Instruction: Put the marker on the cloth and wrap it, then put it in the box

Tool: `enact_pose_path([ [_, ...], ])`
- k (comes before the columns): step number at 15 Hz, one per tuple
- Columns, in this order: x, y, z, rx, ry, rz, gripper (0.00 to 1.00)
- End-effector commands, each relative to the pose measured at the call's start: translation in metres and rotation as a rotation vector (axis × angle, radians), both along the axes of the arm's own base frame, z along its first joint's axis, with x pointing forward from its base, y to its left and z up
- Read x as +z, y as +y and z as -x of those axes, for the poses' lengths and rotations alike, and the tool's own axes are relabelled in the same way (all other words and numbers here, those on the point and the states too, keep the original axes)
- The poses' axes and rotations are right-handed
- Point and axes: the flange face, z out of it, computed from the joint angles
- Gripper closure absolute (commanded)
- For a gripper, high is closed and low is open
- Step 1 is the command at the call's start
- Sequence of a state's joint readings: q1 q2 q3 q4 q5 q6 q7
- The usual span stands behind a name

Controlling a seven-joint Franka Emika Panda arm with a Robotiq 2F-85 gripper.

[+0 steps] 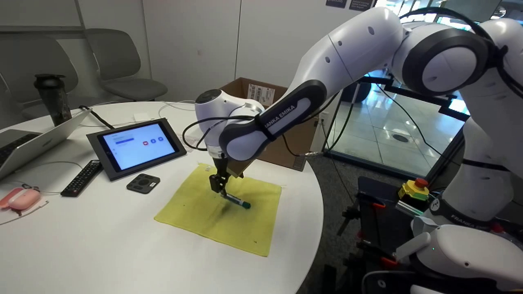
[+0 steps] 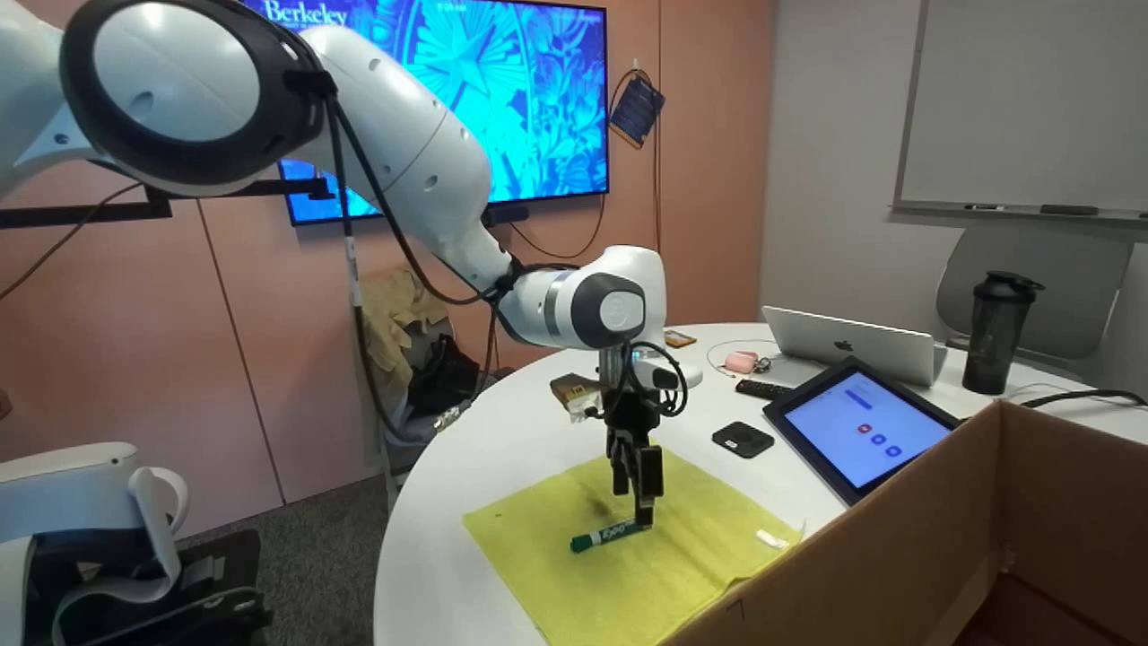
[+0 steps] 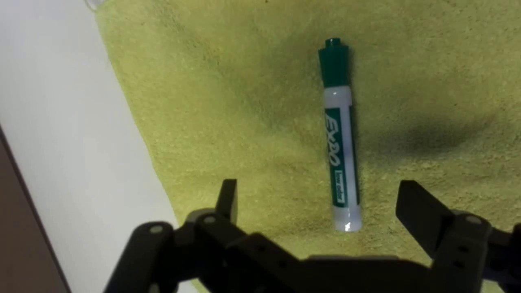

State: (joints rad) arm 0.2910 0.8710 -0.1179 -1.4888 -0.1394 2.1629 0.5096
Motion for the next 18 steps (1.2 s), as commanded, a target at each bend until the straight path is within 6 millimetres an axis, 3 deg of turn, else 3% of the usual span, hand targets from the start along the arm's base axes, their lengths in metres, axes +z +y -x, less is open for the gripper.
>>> enact_pose_path([
  [1, 0.041, -0.021, 0.029, -0.046, -0.045, 0.006, 0.00],
  [5, 0.066, -0.045, 0.065, -0.087, -0.050, -0.016, 0.00],
  [8, 0.073, -0.065, 0.098, -0.127, -0.053, -0.048, 0.00],
  [13, 0.054, -0.098, 0.143, -0.231, -0.058, -0.099, 0.00],
  [18, 0.024, -0.112, 0.163, -0.321, -0.074, -0.164, 0.00],
])
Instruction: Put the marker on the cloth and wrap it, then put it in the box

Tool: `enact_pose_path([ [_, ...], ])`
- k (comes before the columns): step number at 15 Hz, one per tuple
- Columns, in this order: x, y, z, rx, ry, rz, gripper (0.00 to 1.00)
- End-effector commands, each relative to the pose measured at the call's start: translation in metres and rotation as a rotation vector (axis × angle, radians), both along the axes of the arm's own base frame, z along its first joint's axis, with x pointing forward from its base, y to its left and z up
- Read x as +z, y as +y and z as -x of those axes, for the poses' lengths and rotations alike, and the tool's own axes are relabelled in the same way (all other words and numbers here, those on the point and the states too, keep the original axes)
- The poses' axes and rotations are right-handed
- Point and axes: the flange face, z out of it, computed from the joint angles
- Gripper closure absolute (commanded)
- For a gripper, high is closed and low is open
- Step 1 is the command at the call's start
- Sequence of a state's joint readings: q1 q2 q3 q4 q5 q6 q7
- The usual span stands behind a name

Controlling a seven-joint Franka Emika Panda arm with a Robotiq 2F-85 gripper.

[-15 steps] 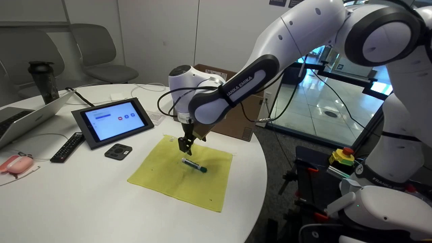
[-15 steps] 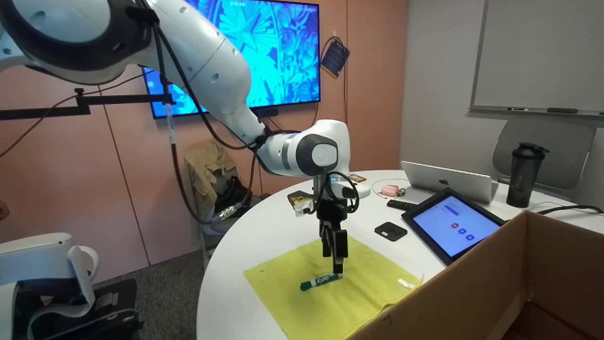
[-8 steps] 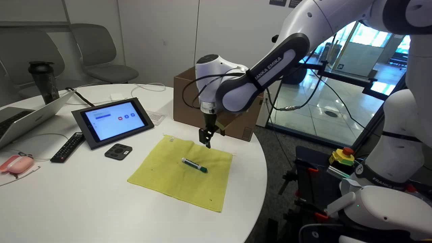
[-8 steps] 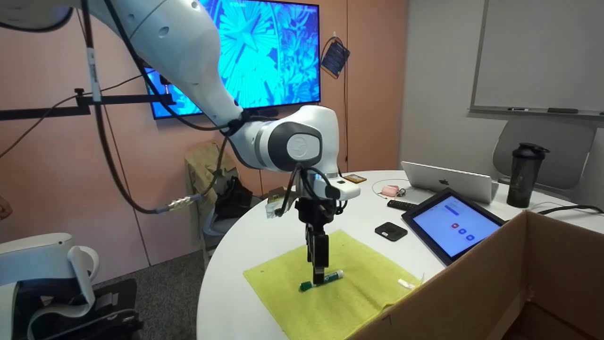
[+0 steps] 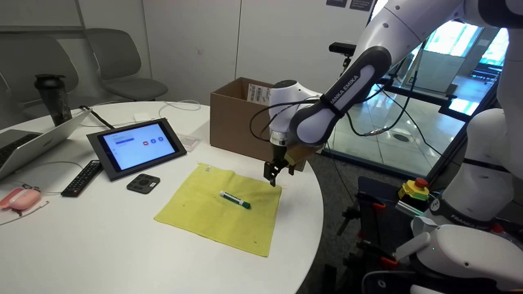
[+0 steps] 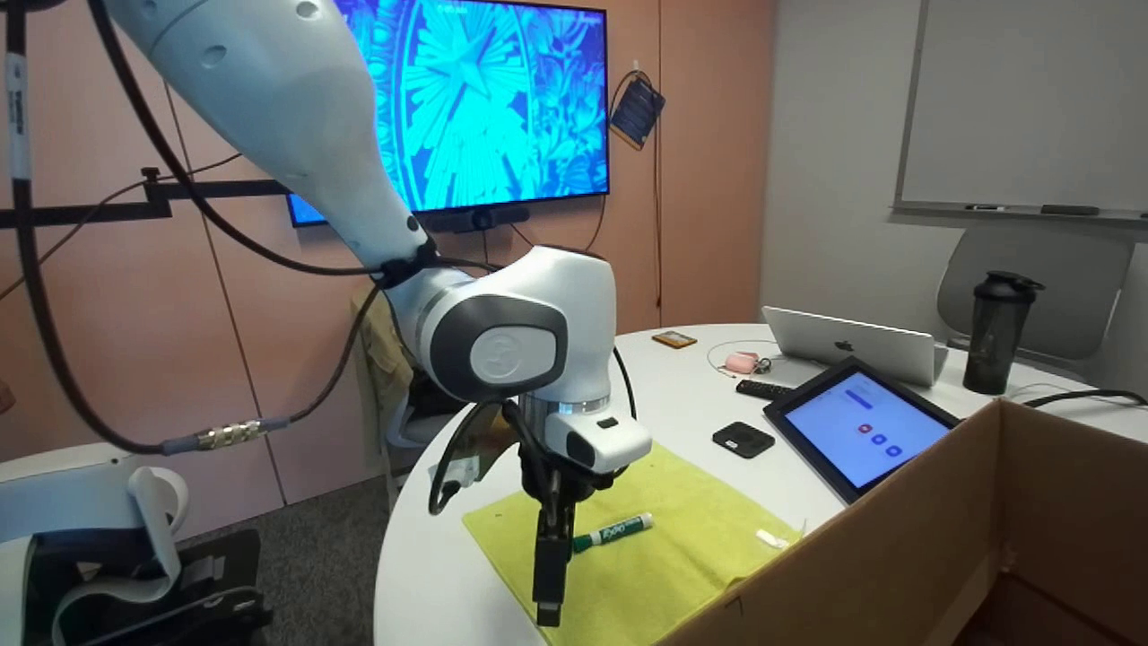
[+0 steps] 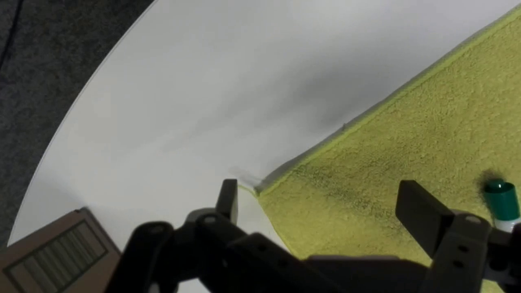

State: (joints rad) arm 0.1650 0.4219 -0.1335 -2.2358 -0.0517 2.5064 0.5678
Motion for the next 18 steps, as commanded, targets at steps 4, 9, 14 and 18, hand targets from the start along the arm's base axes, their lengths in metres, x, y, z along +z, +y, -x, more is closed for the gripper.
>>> enact_pose_path([
  [4, -0.015, -0.002, 0.008, -0.093, -0.058, -0.107, 0.00],
  [9, -0.032, -0.013, -0.002, -0.111, -0.056, -0.138, 0.00],
  [14, -0.050, -0.023, -0.003, -0.041, -0.024, -0.152, 0.00],
  [18, -0.056, -0.027, -0.008, 0.081, -0.015, -0.168, 0.00],
])
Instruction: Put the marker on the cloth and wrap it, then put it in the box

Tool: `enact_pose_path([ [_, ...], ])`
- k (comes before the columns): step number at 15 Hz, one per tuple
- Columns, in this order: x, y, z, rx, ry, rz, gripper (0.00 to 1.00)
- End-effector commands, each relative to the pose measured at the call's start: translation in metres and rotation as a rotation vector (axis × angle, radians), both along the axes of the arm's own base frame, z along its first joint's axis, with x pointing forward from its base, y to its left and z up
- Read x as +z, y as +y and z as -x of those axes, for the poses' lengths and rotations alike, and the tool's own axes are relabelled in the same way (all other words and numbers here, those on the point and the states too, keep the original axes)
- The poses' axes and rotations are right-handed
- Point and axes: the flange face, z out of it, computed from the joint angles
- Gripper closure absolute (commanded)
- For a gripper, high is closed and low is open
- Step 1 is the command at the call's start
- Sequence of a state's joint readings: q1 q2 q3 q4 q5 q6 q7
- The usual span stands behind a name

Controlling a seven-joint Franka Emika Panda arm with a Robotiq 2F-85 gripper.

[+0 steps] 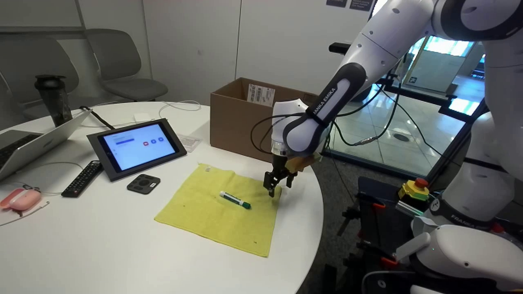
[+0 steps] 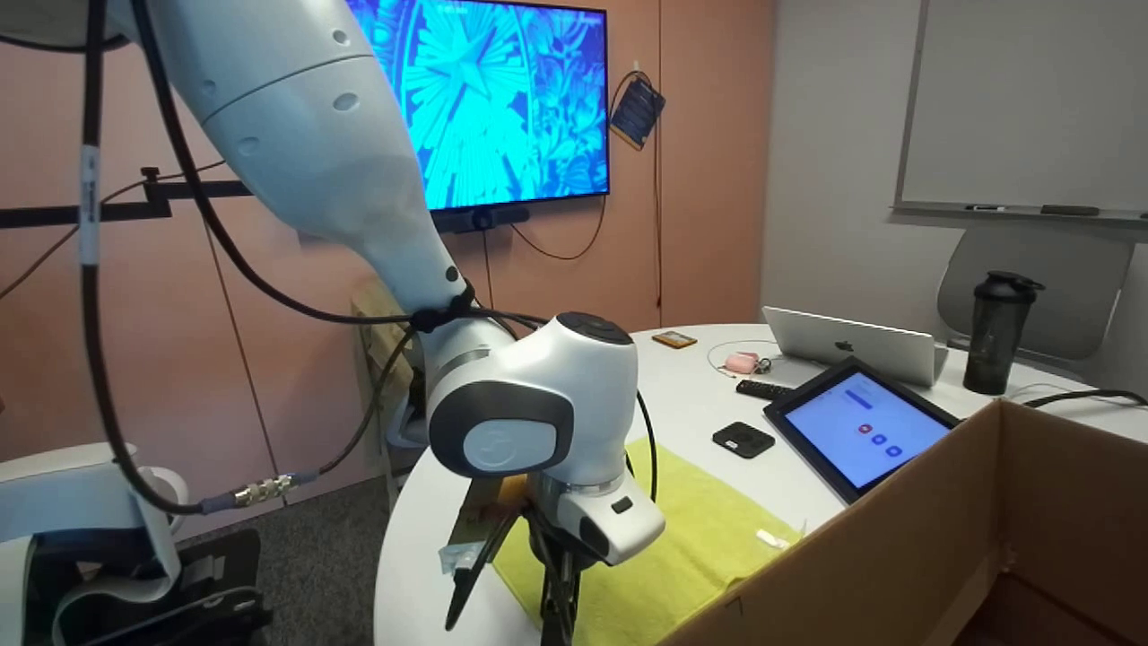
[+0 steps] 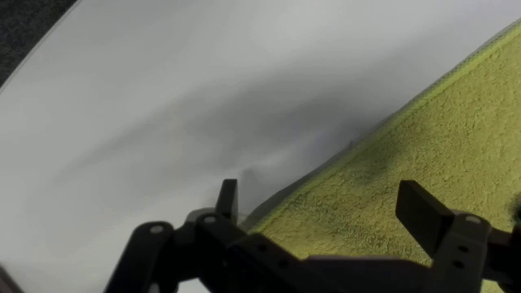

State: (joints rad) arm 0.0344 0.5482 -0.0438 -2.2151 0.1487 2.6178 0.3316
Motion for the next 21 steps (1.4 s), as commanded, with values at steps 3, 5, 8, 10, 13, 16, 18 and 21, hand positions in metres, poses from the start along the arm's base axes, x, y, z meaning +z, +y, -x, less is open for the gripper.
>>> enact_pose_path([
  [3, -0.004, -0.008, -0.019, 0.144, -0.029, -0.029, 0.00],
  [5, -0.005, -0.013, -0.025, 0.178, -0.036, -0.035, 0.00],
  [8, -0.009, -0.019, -0.034, 0.217, -0.046, -0.052, 0.00],
  [10, -0.015, -0.022, -0.036, 0.242, -0.044, -0.066, 0.00],
  [13, -0.023, -0.023, -0.039, 0.271, -0.037, -0.085, 0.00],
  [16, -0.030, -0.018, -0.039, 0.303, -0.023, -0.093, 0.00],
  [18, -0.029, -0.015, -0.040, 0.319, -0.020, -0.098, 0.13],
  [21, -0.026, -0.011, -0.042, 0.335, -0.014, -0.102, 0.40],
])
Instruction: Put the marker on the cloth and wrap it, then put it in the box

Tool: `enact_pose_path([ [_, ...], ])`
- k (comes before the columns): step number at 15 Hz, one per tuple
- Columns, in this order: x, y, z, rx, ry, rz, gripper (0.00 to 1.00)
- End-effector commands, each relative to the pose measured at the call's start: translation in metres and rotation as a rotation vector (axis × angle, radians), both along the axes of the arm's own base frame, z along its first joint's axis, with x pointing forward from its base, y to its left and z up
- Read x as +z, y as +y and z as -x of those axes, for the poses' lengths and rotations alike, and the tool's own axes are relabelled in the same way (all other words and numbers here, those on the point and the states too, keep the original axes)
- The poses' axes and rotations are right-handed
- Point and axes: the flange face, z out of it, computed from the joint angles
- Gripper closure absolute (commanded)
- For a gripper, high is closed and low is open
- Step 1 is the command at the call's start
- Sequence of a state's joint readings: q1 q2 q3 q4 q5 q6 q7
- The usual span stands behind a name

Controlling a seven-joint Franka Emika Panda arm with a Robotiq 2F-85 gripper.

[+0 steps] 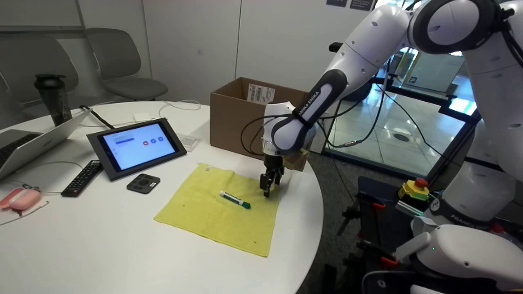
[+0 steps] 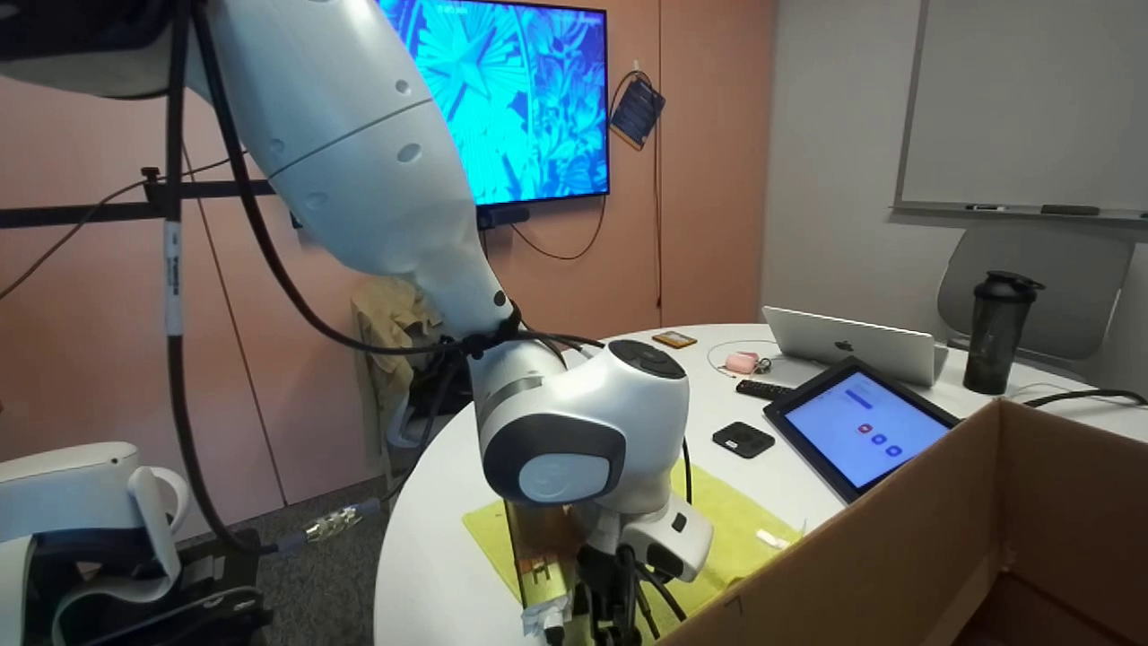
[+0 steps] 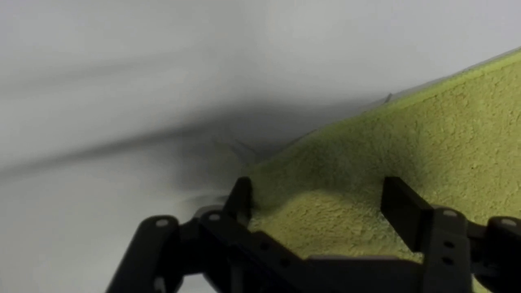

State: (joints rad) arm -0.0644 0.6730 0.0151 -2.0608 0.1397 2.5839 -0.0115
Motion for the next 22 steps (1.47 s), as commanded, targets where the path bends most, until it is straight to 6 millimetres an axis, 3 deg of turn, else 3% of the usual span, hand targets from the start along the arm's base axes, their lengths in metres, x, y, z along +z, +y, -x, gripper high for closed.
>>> enact_pose_path([
  [1, 0.002, 0.011, -0.009, 0.043, 0.010, -0.020, 0.47],
  [8, 0.024, 0.036, -0.015, 0.112, 0.012, -0.017, 0.98],
  [11, 0.032, 0.048, -0.013, 0.149, 0.013, -0.005, 1.00],
  [16, 0.062, 0.073, -0.013, 0.227, -0.003, 0.013, 0.99],
  [19, 0.079, 0.101, -0.009, 0.293, -0.006, 0.032, 0.99],
  [22, 0.089, 0.143, -0.001, 0.364, -0.004, 0.030, 0.99],
])
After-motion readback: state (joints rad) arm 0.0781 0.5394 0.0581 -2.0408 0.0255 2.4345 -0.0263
